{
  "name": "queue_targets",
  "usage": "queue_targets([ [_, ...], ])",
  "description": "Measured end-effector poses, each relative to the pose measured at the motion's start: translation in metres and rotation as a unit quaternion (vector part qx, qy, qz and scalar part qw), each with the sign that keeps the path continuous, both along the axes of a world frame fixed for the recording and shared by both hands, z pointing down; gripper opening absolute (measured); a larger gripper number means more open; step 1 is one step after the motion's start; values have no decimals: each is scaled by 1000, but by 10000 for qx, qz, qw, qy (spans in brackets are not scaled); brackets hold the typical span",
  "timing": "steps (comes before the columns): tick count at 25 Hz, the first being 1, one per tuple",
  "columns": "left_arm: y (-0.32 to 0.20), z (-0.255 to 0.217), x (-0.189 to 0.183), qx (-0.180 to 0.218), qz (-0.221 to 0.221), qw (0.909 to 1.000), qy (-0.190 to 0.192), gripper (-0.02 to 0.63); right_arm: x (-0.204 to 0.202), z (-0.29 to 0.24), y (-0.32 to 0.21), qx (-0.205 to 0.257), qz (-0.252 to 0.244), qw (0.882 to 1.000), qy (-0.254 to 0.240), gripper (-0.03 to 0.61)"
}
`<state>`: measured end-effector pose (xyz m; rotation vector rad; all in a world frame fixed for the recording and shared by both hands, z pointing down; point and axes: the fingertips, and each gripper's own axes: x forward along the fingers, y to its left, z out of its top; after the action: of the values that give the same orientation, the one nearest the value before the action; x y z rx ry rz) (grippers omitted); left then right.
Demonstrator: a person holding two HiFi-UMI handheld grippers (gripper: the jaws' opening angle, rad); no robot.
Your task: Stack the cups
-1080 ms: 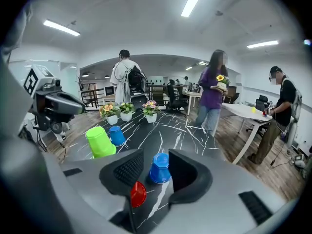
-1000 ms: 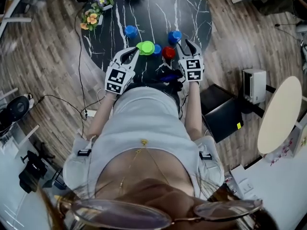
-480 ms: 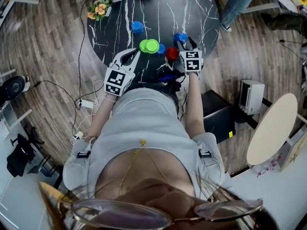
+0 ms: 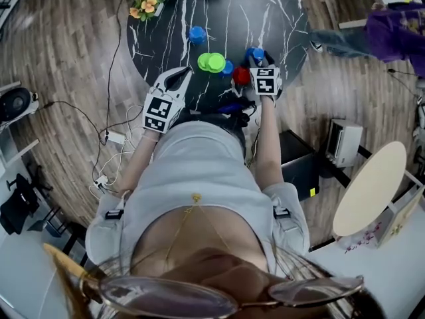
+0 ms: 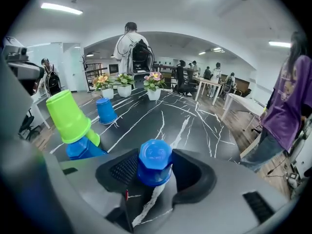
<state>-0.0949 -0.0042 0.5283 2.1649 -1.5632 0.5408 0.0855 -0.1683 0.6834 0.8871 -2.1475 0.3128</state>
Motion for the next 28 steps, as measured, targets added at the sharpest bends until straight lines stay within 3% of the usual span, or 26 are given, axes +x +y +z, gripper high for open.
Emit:
queue_targets([
  [6,-2,-6,-2,89,93,9999,72,35,0,-14,4,-18,107,9998,-137,218],
  [28,-7,-7,-1,159,775,9968,149,35,-19,-109,49,589,0,9974,-414,218],
])
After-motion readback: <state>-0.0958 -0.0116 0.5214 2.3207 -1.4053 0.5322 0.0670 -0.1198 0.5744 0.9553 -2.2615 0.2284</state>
